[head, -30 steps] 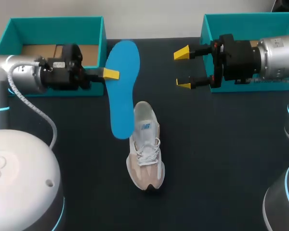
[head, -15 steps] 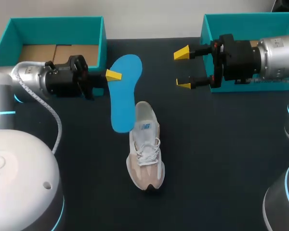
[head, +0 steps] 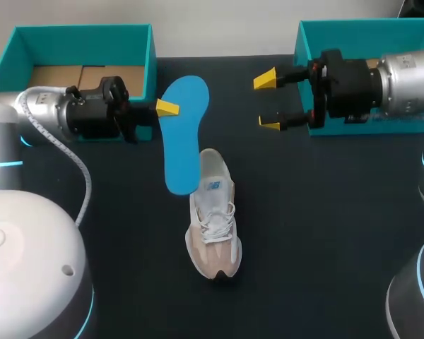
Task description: Take the shoe out of the shoebox, open the shoe tongue, remove and reinsert the insole, then place the shoe into the shoebox
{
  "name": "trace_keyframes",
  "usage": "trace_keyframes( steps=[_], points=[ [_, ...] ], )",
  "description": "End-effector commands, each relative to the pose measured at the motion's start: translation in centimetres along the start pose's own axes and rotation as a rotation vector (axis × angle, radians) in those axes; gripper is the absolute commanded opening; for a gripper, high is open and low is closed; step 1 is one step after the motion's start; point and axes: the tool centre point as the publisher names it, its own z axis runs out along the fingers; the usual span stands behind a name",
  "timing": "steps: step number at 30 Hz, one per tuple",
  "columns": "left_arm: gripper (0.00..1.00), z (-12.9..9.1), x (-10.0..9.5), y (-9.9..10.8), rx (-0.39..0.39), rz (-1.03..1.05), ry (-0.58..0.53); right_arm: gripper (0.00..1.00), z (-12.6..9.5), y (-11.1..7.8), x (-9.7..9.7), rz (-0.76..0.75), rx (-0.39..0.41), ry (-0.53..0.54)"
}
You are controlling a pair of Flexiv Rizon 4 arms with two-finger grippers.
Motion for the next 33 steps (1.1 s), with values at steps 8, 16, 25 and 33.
trace_keyframes(
  steps=[8,16,25,33],
  points=[
    [0.0,0.0,0.1,0.2,0.002,0.0,-0.003,1.0,3.1,-1.6,5.2,-0.006,-0.004,-0.445],
    [0.0,0.0,0.1,0.2,0.002,0.0,-0.003,1.0,4.7,-2.0,6.1,0.066,0.024,-0.58],
    [0.0,0.0,0.1,0.2,0.002,0.0,-0.003,1.0,4.7,-2.0,6.1,0.066,0.024,-0.58],
    [0.0,0.0,0.1,0.2,0.002,0.0,-0.003,1.0,5.4,-1.6,6.0,0.013,0.009,-0.659]
  ],
)
